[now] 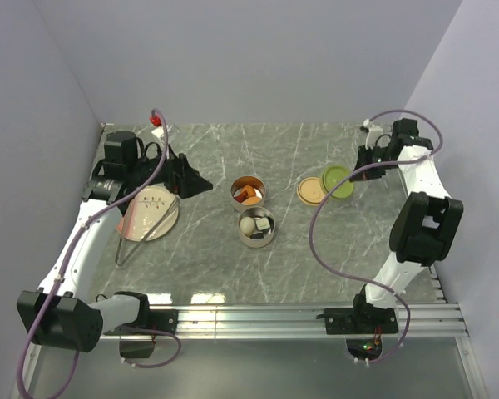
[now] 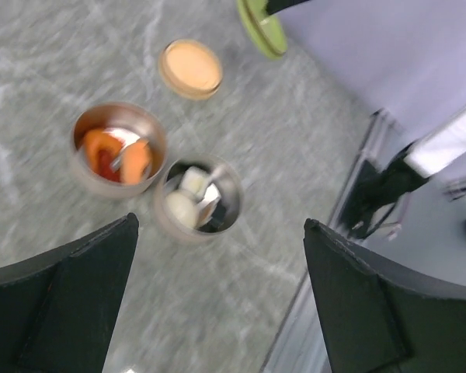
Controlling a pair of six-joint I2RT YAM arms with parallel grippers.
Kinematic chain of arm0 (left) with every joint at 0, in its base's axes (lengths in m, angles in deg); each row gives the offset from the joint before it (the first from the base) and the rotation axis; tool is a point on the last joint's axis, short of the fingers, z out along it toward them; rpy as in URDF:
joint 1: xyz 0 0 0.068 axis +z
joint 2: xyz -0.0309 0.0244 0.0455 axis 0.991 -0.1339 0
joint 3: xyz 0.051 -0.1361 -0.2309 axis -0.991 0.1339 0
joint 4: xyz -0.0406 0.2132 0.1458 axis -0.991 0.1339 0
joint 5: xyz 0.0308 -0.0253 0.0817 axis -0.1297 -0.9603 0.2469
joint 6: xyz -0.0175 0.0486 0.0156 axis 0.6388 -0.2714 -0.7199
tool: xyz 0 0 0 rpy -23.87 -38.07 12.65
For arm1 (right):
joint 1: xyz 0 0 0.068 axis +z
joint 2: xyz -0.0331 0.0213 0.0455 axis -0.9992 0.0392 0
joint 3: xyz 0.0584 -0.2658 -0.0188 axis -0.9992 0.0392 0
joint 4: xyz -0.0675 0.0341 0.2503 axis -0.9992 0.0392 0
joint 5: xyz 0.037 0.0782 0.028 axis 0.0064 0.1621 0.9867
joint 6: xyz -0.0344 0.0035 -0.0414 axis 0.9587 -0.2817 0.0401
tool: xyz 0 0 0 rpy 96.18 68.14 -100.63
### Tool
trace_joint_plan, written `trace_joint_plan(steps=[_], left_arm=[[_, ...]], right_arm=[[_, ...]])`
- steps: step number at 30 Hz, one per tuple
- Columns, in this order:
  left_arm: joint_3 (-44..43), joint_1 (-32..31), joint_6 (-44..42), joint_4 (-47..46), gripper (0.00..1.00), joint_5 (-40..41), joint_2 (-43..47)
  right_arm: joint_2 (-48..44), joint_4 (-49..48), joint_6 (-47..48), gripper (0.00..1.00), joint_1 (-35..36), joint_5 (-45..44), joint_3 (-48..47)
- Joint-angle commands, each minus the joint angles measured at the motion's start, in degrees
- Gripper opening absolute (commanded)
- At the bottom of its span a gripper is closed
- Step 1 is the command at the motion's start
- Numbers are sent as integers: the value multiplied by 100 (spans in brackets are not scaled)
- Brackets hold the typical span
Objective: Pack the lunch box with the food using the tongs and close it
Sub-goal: Pick up the lid of the lunch box with the right arm, then pass the lid of the lunch box from the right arm to the left
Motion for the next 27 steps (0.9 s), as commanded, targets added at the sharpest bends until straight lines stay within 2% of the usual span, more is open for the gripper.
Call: trace_joint_plan(steps=[1,2,6,7,9,11,16,23,27], left_arm=[[312,-91,1494,-1812,94,-685,259],[382,-178,1760,-2511,93,-764,260],[462,-574,2806,-3843,91,-738,85],[480,-670,3191,-4124,89,-721,32],[515,-934,3597,-4895,88,-694,-152],[541,-1127,4195,-5294,86,-668,-311],[717,-1356,5337,-6839,77,-519,-812],[594,-1787,5251,-6658,69,-396,-1102],[603,-1858,5242,-6456,63,-220,-1147]], right_arm=[[-528,-49,-1082,0,108,1732,-350],[-590,-302,-1284,0,152,1926,-341],[-1028,-1374,-2774,0,468,2577,35],[-1117,-2020,-3067,0,608,2709,159],[-1293,-2639,-3821,0,775,2754,518],[-1486,-3324,-4272,0,1064,2711,695],[-1680,-4293,-4915,0,1602,2692,1144],[-1654,-4891,-5293,0,1998,2675,1346],[-1645,-4892,-5311,0,2112,2657,1364]])
